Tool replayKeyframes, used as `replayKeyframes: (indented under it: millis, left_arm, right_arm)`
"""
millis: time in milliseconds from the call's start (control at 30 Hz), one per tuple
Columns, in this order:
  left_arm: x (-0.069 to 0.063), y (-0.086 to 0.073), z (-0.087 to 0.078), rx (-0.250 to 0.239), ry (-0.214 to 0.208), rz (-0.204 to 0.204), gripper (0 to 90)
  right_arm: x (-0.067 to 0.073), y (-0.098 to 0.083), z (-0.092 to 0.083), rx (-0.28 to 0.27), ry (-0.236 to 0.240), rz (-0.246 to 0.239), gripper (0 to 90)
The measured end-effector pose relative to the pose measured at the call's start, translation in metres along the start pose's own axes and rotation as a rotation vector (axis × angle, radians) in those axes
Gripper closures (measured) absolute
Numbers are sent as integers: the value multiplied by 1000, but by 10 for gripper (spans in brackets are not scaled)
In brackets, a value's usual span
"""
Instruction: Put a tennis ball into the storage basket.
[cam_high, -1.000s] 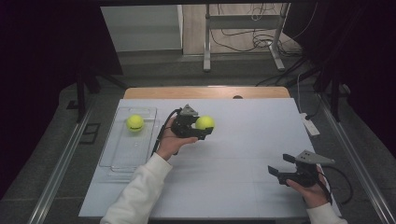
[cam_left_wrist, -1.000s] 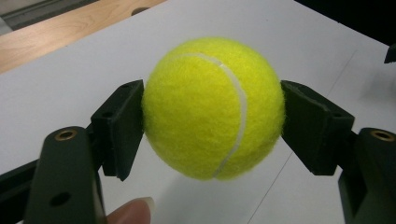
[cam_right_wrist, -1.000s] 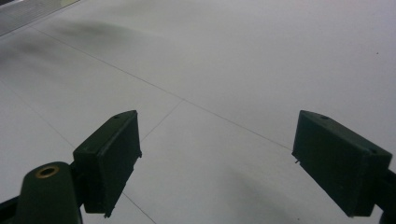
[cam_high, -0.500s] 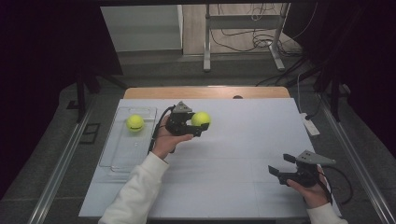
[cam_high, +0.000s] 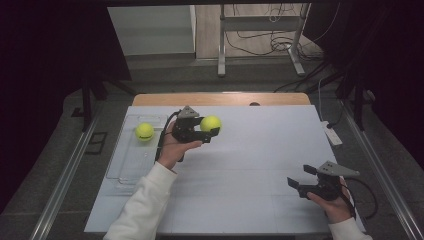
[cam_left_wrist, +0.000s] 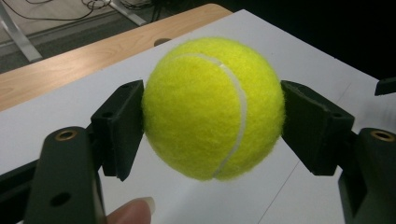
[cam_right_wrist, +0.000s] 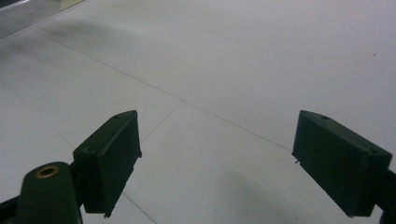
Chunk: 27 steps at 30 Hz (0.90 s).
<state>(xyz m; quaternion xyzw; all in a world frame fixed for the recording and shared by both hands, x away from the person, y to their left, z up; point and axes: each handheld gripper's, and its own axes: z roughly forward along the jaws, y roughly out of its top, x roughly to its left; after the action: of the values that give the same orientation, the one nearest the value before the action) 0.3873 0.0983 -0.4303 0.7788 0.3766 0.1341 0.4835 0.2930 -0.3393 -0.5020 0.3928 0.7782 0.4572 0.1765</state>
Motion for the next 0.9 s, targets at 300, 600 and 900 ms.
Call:
replayKeyframes:
  millis: [300, 600, 900]
  left_arm:
    - [4, 2, -7, -21, 12, -7, 272]
    - [7, 4, -15, -38, 24, -11, 272]
    - [12, 4, -22, -57, 38, -20, 272]
  right_arm:
    - [0, 0, 0, 2, 1, -2, 150]
    - [0, 0, 0, 2, -1, -5, 150]
    - [0, 0, 0, 2, -1, -5, 150]
